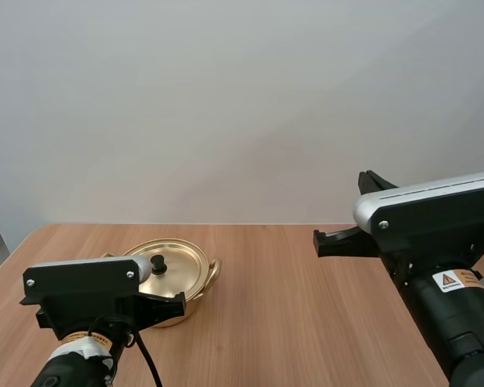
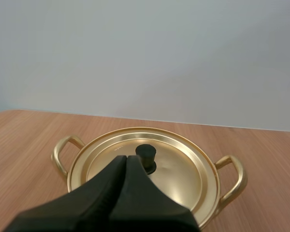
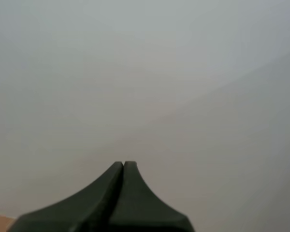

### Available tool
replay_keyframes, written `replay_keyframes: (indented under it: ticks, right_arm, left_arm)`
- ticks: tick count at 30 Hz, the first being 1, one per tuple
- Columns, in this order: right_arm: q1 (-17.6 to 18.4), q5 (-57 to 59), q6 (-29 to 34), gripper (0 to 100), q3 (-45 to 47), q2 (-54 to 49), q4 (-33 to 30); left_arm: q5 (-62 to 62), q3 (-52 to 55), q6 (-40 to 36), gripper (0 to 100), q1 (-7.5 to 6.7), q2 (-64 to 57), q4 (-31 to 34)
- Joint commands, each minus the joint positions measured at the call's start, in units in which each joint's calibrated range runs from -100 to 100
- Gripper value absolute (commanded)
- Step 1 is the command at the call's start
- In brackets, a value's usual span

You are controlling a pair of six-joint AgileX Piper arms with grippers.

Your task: Open the pot, put the car inside, and close it

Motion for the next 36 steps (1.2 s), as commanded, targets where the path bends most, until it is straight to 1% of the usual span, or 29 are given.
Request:
replay_keyframes:
  ticks: [1,3,5,7,10,14,16,19,21,27,32,36]
  right_arm:
    - [0.01,8.76,44.0,0,0.06,0.0,-33.48]
    - [0.01,17.09,49.2,0,0.06,0.0,-38.63]
    - [0.01,24.76,50.18,0,0.06,0.0,-39.6]
    - [0.01,28.93,50.18,0,0.76,0.0,-39.72]
    - [0.01,25.95,50.18,0,4.32,0.0,-40.29]
    - [0.01,14.95,49.06,0,10.03,0.0,-43.93]
    - [0.01,9.21,47.33,0,12.23,0.0,-45.69]
    - [0.01,4.13,43.94,0,13.2,0.0,-45.98]
    - [0.01,3.45,43.45,0,13.2,0.0,-45.88]
    - [0.01,9.39,43.45,0,13.2,0.0,-45.88]
    - [0.01,16.99,43.45,0,13.2,0.0,-45.88]
    - [0.01,27.4,43.45,0,13.2,0.0,-45.76]
  left_arm:
    - [-0.02,0.0,0.05,0,0.0,0.0,0.04]
    - [-0.02,0.0,0.05,0,0.0,0.0,0.04]
    - [-0.02,0.0,0.05,0,0.0,0.0,0.04]
    - [-0.02,0.0,0.05,0,0.0,0.0,0.04]
    - [-0.02,0.0,0.05,0,0.0,0.0,0.04]
    - [-0.02,0.0,0.05,0,0.0,0.0,0.04]
    - [-0.02,0.0,0.05,0,0.0,0.0,0.04]
    - [-0.02,0.0,0.05,0,0.0,0.0,0.04]
    - [-0.02,0.0,0.05,0,0.0,0.0,0.04]
    - [-0.02,0.0,0.05,0,0.0,0.0,0.04]
    - [-0.02,0.0,0.05,0,0.0,0.0,0.04]
    - [-0.02,0.0,0.05,0,0.0,0.0,0.04]
